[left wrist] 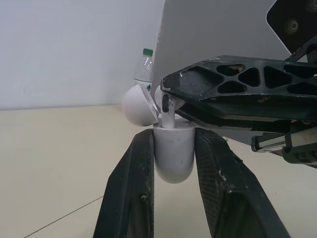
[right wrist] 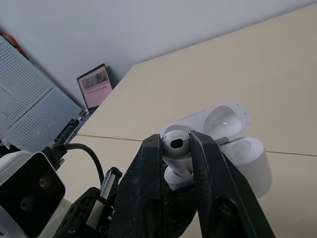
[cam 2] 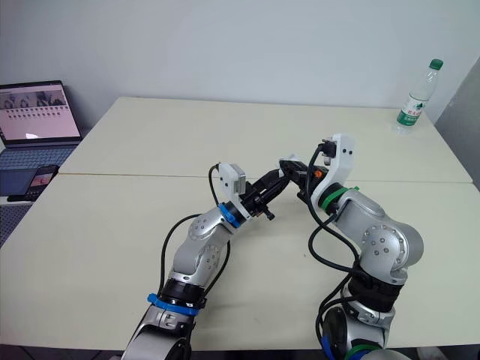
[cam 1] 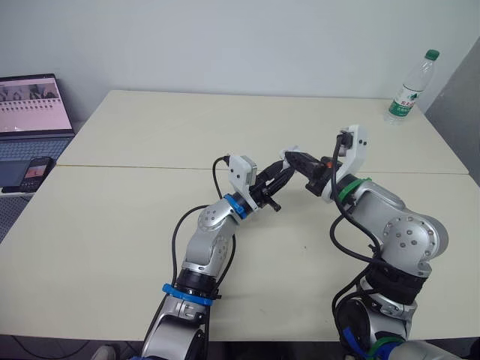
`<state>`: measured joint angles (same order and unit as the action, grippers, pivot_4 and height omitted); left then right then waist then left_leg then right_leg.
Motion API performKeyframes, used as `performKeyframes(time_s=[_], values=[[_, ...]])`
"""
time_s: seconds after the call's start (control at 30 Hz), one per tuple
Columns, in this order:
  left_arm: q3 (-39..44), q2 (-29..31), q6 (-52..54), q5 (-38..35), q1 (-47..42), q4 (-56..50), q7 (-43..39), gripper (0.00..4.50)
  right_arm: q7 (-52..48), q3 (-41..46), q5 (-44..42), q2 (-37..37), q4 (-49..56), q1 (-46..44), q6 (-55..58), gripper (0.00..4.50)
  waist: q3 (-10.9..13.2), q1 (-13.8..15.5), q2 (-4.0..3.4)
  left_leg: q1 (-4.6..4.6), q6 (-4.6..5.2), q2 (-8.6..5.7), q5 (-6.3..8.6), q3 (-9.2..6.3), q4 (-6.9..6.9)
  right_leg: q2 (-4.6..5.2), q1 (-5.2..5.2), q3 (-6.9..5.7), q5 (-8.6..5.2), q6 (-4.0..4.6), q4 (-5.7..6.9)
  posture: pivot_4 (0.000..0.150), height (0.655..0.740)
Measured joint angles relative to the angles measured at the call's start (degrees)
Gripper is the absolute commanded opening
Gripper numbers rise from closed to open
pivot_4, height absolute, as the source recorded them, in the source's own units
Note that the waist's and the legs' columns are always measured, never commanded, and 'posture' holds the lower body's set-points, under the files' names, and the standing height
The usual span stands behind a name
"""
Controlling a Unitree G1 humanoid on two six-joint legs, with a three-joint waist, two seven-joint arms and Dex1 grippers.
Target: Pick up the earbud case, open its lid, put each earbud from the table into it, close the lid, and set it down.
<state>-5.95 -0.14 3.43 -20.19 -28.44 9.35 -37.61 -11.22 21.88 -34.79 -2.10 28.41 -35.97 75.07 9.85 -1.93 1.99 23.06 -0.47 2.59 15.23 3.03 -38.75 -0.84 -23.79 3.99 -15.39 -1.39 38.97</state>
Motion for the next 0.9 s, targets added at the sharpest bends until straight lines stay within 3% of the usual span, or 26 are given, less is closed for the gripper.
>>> performKeyframes(time_s=[0.27, 0.3, 0.4, 0.5, 0.6, 0.73, 0.9], values=[[0.16, 0.07, 0.02, -0.05, 0.05, -0.58, -0.28, 0.84, -1.72, -1.49, -2.6, 5.43, -0.32, 0.03, -4.74, 4.26, 0.0, -0.01, 0.01, 0.04, 0.0, -0.01, 0.0, 0.0, 0.01, 0.0, -0.01, -0.01, -0.01, -0.01, -0.05, 0.15, 0.7362], [0.21, 0.17, 0.02, -0.05, 0.06, -0.57, -0.34, 0.84, -2.46, -1.42, -2.95, 6.67, -0.34, -0.01, -5.62, 4.47, 0.01, 0.0, 0.01, 0.04, 0.01, -0.01, 0.0, 0.0, 0.01, 0.0, -0.01, -0.02, -0.01, -0.02, -0.06, 0.15, 0.7362], [0.58, 0.82, 0.02, -0.05, 0.05, -0.56, -0.57, 0.84, -4.66, -1.23, -5.01, 10.65, -0.79, -0.74, -7.04, 4.47, 0.01, 0.01, 0.02, 0.04, 0.01, 0.0, 0.0, 0.0, 0.03, -0.02, -0.03, 0.0, -0.01, -0.02, -0.06, 0.15, 0.7362], [0.9, 2.37, -0.01, -0.01, 0.05, -0.49, -0.77, 0.84, -7.69, -2.33, -5.09, 19.35, -3.36, -1.47, -7.37, 4.47, 0.02, 0.01, 0.02, 0.05, 0.01, -0.02, 0.0, -0.01, 0.02, -0.01, -0.02, 0.01, -0.01, -0.02, -0.07, 0.15, 0.7362], [1.99, 5.01, -0.11, 0.05, 0.21, -0.44, -1.45, 0.84, -13.29, -8.24, -0.8, 33.64, -8.1, 1.27, -9.73, 4.47, 0.03, 0.07, 0.04, 0.06, 0.02, -0.03, 0.01, 0.04, 0.04, 0.01, -0.03, 0.03, -0.02, -0.04, -0.15, 0.15, 0.7362], [3.0, 8.69, -0.29, 0.12, 1.98, -0.46, -3.36, 0.84, -22.06, -17.85, 4.33, 47.21, -14.19, 6.36, -12.61, 4.47, 0.03, 0.1, 0.04, 0.06, 0.03, -0.01, 0.02, 0.18, 0.2, 0.01, -0.14, 0.06, -0.04, -0.05, -0.19, 0.15, 0.7362], [3.02, 11.8, -0.24, 0.12, 4.44, -0.44, -6.12, 0.84, -31.32, -28.43, 9.57, 57.21, -18.26, 7.21, -15.94, 4.47, 0.06, -0.08, 0.03, 0.13, 0.03, 0.05, 0.01, 0.25, 0.27, 0.0, -0.33, 0.1, -0.04, -0.06, -0.12, 0.15, 0.7362]])
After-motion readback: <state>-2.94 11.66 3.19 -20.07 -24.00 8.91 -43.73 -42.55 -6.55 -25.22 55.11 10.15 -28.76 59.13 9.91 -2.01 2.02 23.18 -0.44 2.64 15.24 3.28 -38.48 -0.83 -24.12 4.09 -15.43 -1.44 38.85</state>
